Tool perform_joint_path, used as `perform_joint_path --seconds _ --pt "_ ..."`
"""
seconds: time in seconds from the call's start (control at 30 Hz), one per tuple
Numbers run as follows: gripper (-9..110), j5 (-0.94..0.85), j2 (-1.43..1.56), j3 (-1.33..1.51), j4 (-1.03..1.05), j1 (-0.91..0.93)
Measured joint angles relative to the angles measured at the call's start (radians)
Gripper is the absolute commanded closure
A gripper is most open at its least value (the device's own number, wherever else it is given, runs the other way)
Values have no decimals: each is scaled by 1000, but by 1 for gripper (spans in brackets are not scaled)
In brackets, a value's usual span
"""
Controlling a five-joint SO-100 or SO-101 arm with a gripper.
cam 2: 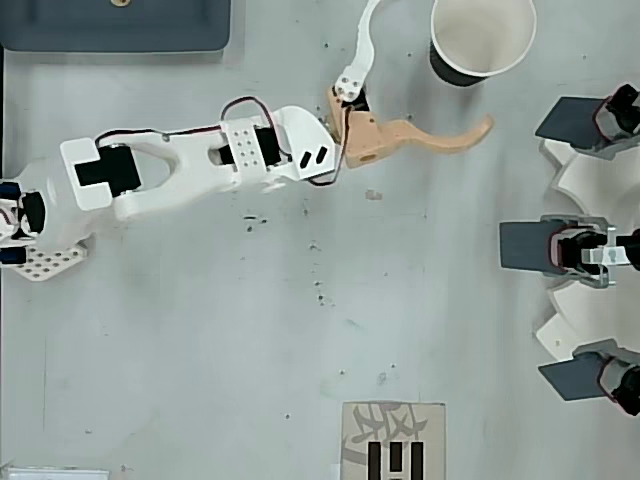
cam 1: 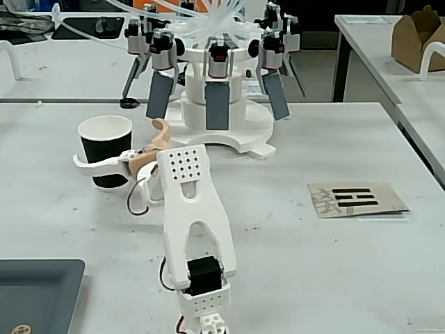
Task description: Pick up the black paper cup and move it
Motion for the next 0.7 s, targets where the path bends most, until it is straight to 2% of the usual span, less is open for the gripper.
perform_joint_path --seconds 0.7 --pt "50 23 -287 -417 141 -31"
